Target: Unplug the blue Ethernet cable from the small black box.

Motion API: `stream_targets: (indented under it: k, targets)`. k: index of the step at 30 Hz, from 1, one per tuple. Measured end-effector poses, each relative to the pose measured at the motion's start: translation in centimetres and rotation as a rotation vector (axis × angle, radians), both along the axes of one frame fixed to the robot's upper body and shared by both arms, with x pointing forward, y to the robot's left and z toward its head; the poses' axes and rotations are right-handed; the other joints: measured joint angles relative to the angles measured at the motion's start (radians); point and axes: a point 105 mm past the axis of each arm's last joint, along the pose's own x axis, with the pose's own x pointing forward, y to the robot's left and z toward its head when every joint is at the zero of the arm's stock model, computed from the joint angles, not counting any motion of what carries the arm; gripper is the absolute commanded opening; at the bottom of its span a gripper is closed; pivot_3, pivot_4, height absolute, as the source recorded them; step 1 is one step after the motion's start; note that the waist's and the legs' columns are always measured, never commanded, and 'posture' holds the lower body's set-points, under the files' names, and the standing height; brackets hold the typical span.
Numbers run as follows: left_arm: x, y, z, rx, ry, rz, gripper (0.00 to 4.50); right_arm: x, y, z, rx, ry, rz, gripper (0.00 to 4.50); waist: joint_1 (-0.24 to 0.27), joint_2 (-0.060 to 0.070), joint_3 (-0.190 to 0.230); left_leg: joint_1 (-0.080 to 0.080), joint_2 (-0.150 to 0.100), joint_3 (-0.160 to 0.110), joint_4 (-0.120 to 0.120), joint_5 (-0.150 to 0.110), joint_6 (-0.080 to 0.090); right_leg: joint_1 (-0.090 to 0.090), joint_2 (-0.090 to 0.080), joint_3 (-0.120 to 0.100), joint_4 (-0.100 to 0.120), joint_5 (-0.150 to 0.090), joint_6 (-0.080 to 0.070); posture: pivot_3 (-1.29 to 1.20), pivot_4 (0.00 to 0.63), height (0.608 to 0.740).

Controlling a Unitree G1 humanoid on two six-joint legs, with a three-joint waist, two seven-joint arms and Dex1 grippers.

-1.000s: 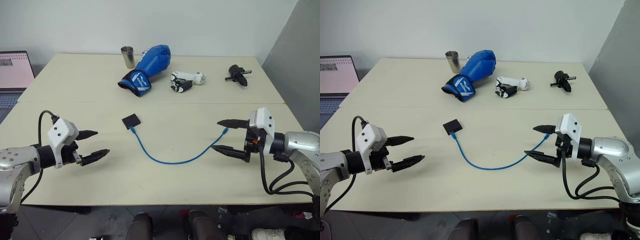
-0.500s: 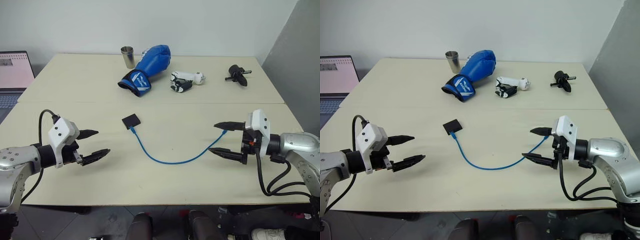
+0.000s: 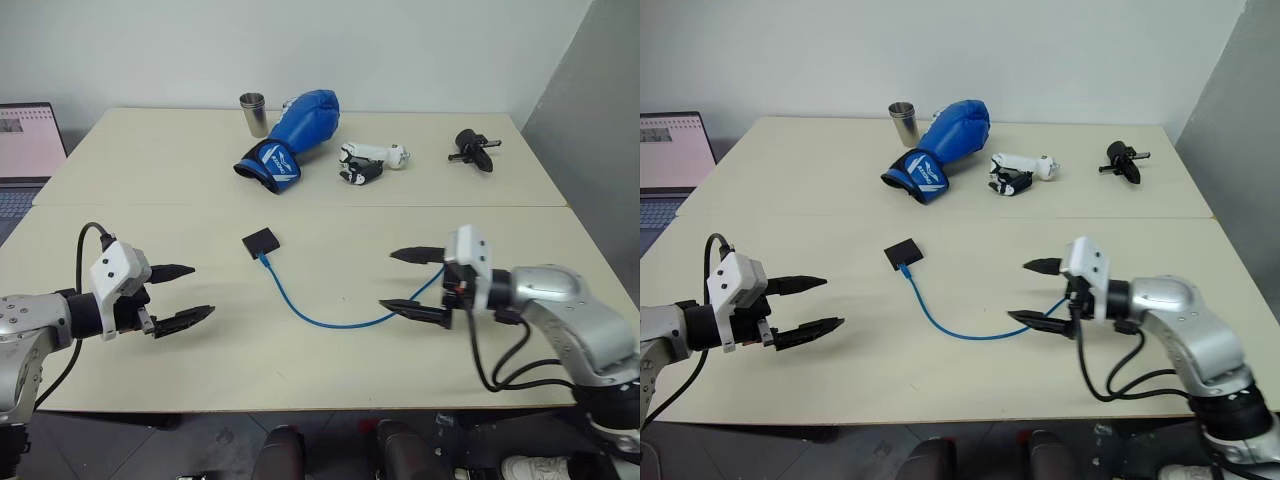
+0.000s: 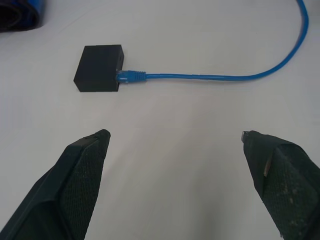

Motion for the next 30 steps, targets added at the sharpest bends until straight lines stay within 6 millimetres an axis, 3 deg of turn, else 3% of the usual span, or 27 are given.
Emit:
stream_targets:
  k: [5, 9, 13, 18, 21, 30]
  targets:
    - [-0.4, 0.9, 0.1, 0.018, 0.031, -0.028, 4.5, 2.2, 4.8, -2.1, -0.049, -0.032, -0.019, 4.48, 0.0, 0.0, 0.0, 0.0, 0.0, 0.001, 0.0, 0.0, 0.0, -0.001, 0.0, 0.0, 0.001, 0.003, -0.005, 0.0, 0.15, 0.74]
    - [-0.1, 1.1, 0.8, 0.03, 0.002, -0.043, 4.5, 2.6, 10.7, -3.9, -0.066, -0.016, -0.006, 4.48, 0.0, 0.0, 0.0, -0.001, 0.001, 0.001, 0.0, 0.0, 0.0, -0.002, 0.001, -0.001, 0.001, 0.002, -0.006, 0.0, 0.15, 0.74]
    - [-0.1, 1.5, 0.5, 0.04, 0.014, -0.039, 4.5, 3.4, 13.9, -4.9, -0.09, -0.007, -0.063, 4.48, 0.001, 0.0, 0.0, -0.001, 0.001, 0.001, 0.0, 0.0, 0.0, -0.002, 0.001, -0.001, 0.001, 0.002, -0.006, 0.0, 0.15, 0.74]
    - [-0.1, 1.4, 0.5, 0.048, 0.012, -0.05, 4.5, 4.8, 15.6, -6.6, -0.125, 0.038, -0.176, 4.48, 0.002, -0.001, -0.001, -0.001, 0.001, 0.001, 0.0, 0.0, 0.0, -0.002, 0.001, -0.001, 0.001, 0.002, -0.006, 0.0, 0.15, 0.74]
    - [0.1, 1.2, 0.6, 0.052, 0.009, -0.057, 4.5, 5.0, 15.8, -7.8, -0.158, 0.074, -0.21, 3.96, 0.001, -0.001, -0.001, -0.001, 0.001, 0.0, 0.0, 0.0, 0.0, -0.002, 0.001, -0.001, 0.002, 0.002, -0.006, 0.0, 0.15, 0.74]
    - [0.4, 0.7, 0.6, 0.058, -0.004, -0.077, 4.5, 4.8, 16.4, -7.9, -0.169, 0.067, -0.213, 1.86, 0.0, -0.001, -0.001, -0.001, 0.001, -0.001, 0.0, 0.0, 0.0, -0.002, 0.001, -0.001, 0.002, 0.002, -0.006, 0.0, 0.15, 0.74]
